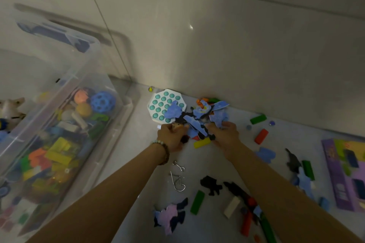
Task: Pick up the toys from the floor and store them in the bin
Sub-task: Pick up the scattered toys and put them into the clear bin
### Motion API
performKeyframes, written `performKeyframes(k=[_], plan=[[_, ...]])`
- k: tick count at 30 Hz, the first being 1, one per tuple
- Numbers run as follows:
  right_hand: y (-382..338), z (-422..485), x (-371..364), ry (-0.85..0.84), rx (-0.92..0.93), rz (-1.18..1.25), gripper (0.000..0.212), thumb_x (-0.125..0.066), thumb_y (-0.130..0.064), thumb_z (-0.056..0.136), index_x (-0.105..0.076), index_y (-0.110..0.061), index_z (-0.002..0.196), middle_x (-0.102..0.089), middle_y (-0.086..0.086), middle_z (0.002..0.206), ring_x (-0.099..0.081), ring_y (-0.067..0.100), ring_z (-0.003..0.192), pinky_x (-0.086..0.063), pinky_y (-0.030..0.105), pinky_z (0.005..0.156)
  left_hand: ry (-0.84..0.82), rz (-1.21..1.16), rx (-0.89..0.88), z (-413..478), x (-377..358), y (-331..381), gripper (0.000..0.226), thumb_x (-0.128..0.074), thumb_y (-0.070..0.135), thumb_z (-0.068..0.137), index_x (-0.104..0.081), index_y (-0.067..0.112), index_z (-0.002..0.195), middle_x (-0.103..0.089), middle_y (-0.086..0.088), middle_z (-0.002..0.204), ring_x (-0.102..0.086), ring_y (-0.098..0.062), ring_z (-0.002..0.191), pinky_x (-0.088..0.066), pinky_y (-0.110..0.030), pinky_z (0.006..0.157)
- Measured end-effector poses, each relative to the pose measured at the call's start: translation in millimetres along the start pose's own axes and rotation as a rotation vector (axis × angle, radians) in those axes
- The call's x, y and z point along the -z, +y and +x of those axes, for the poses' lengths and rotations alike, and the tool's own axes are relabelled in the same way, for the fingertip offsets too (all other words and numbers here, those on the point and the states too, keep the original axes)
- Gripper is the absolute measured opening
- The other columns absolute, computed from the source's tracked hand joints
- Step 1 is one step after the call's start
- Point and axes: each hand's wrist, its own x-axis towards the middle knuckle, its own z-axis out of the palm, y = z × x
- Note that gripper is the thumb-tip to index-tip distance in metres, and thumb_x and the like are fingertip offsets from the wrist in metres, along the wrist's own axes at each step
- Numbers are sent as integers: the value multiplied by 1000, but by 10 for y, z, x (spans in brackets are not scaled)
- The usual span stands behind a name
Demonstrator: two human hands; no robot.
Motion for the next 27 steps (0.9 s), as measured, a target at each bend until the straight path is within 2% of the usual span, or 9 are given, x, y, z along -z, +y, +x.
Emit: performKeyframes(k=[3,5,9,12,15,19,21,23,27], plan=[[6,16,-13,-17,54,-20,44,-69,-17,83,-57,20,104,-57,41,103,-57,51,97,-51,55,80,-40,-23,-27,31,25,-17,43,-59,29,89,-51,-2,117,-61,-24,115,-65,-30,88,-55,-33,70],[4,37,0,-31,60,-20,46,-66,-15,85,-51,24,104,-50,47,105,-52,56,98,-49,47,73,-64,-40,-64,29,33,-25,36,-58,23,90,-52,-3,115,-63,-25,111,-66,-24,76,-55,-28,63],[-31,25,-69,-74,21,-14,44,-67,-17,85,-54,7,121,-58,30,118,-57,45,107,-50,53,89,-114,-81,-109,-8,-47,-21,15,-52,14,93,-58,3,101,-64,-17,94,-66,-10,54,-55,-23,54],[-2,-7,-124,-119,13,-22,42,-64,-18,87,-54,-3,125,-59,21,122,-58,37,109,-49,49,94,-152,-99,-71,-2,-171,-29,14,-51,19,94,-56,8,101,-61,-11,80,-61,-19,63,-56,-28,61],[41,-1,-121,-122,25,29,41,-62,-15,89,-53,-4,127,-59,20,125,-57,35,112,-47,48,98,-105,-169,-2,50,-223,-26,20,-54,23,92,-55,6,101,-58,-9,73,-57,-25,65,-54,-43,77],[26,15,-148,-109,-71,178,41,-64,-21,86,-56,-7,124,-61,17,122,-59,34,109,-51,43,89,-81,-248,61,80,-234,-3,12,-56,23,91,-51,16,82,-57,-10,73,-58,-25,62,-57,-34,56],[-2,26,-174,-100,-134,222,44,-63,-26,87,-53,-9,127,-59,16,123,-58,34,110,-50,39,79,-81,-282,84,80,-245,16,11,-55,21,92,-51,14,86,-56,-11,73,-58,-25,63,-56,-38,63],[-20,40,-190,-88,-181,254,45,-61,-23,89,-50,-8,129,-56,18,126,-57,36,111,-49,38,76,-80,-328,102,87,-261,34,14,-54,20,93,-51,10,102,-58,-12,79,-61,-29,71,-55,-45,74],[-27,34,-206,-103,-244,334,43,-57,-16,92,-47,-4,131,-54,22,129,-55,38,115,-47,38,81,-59,-408,126,100,-282,34,33,-52,15,93,-49,4,124,-58,-21,117,-57,-40,108,-50,-48,83]])
